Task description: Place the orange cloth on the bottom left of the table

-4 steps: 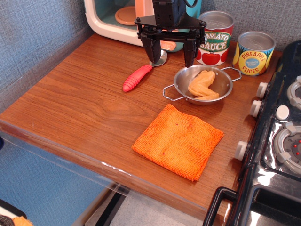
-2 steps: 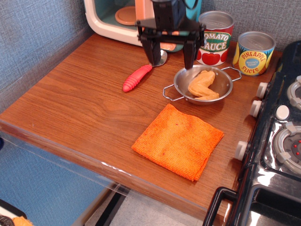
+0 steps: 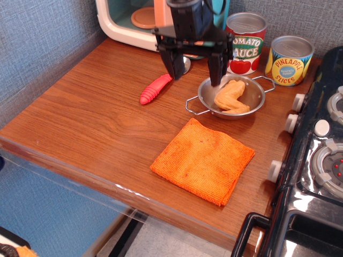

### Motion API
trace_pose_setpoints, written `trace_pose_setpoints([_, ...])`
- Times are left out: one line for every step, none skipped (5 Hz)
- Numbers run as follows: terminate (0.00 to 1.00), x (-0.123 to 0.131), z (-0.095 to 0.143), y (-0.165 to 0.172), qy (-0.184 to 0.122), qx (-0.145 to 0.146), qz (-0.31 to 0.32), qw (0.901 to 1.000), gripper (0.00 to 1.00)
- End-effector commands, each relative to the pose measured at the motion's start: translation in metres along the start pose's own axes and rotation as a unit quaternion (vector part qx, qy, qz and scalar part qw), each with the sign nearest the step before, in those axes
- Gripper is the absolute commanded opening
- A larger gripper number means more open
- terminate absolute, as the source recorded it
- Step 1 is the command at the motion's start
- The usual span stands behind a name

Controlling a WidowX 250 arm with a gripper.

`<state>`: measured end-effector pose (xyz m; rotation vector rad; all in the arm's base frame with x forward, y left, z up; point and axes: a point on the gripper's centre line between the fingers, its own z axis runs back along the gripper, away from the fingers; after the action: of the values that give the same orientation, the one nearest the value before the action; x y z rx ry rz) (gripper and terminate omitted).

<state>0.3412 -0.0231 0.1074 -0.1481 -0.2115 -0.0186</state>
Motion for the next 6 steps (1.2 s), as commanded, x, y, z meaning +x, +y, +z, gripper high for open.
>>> trace_pose_setpoints([0.0,-0.022,0.008,-0.03,-0.025,-0.043,-0.057,0.9971,1.0])
trace_pose_setpoints([0.0,-0.03,-0.017,-0.041,-0.014,-0.049,-0.07,0.9962,1.0])
trace_pose_setpoints([0.0,-0.037,-0.041,-0.049,0.007,-0.032,-0.076,0.9966,1.0])
trace_pose_setpoints([0.0,-0.043,-0.054,-0.049,0.029,-0.004,-0.08,0.9963,1.0])
trace_pose_setpoints([0.0,-0.047,-0.06,-0.046,0.045,0.012,-0.086,0.9952,1.0])
trace_pose_setpoints([0.0,-0.05,-0.062,-0.042,0.057,0.025,-0.084,0.9945,1.0])
